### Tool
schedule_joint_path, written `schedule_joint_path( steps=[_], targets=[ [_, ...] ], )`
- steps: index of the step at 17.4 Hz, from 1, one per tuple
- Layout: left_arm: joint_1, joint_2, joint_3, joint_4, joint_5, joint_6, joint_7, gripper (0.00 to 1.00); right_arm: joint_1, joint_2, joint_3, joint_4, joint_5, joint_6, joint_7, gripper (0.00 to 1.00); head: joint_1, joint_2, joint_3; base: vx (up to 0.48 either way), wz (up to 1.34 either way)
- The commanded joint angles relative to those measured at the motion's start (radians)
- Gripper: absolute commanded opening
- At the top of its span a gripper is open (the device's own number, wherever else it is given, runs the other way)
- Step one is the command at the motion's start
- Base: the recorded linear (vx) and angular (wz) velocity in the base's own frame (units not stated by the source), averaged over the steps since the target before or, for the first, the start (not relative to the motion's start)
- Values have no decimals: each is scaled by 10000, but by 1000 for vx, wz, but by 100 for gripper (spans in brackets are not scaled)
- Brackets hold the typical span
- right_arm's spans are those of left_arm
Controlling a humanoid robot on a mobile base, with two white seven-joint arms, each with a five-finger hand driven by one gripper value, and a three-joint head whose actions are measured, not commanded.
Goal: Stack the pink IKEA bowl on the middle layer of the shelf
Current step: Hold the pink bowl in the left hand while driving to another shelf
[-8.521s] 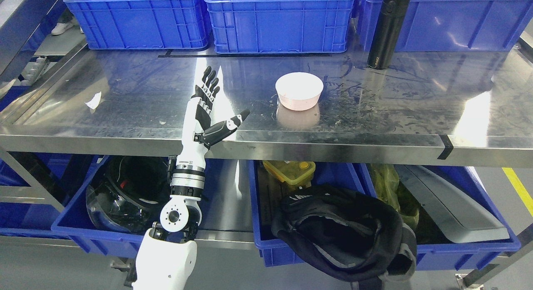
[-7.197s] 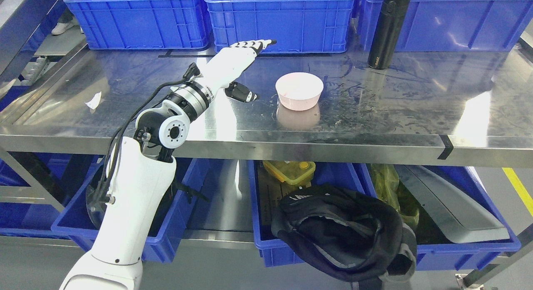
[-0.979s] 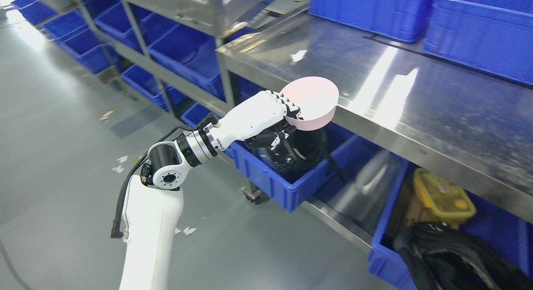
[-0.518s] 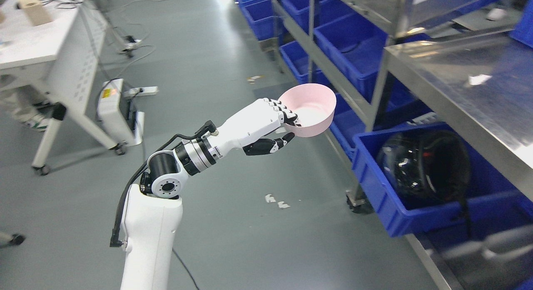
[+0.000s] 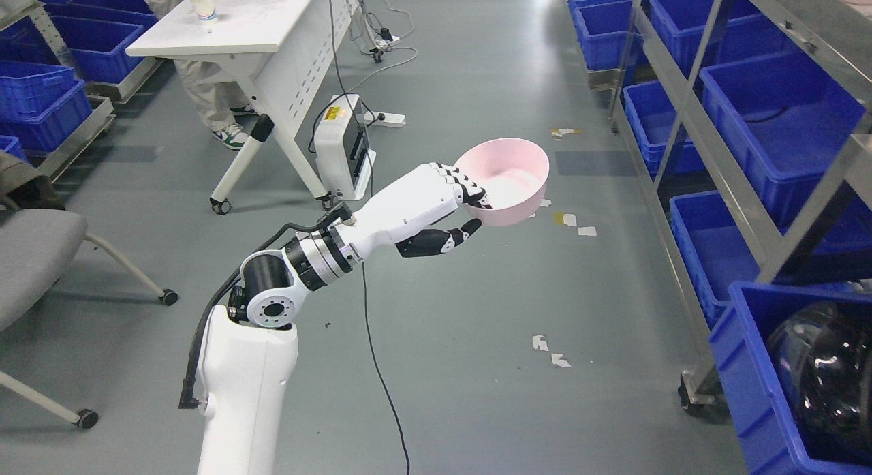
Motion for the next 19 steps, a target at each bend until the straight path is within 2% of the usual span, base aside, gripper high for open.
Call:
schedule_joint_path(
  steps=[1, 19],
  targets=[
    [63, 175, 145, -21, 53, -1, 8, 2, 154, -175, 0, -175, -1, 4, -8, 100, 0, 0, 0, 203, 402],
    [155, 175, 129, 40, 114, -1, 23, 2, 154, -175, 0, -175, -1, 4, -8, 100, 0, 0, 0, 291, 133]
  ],
)
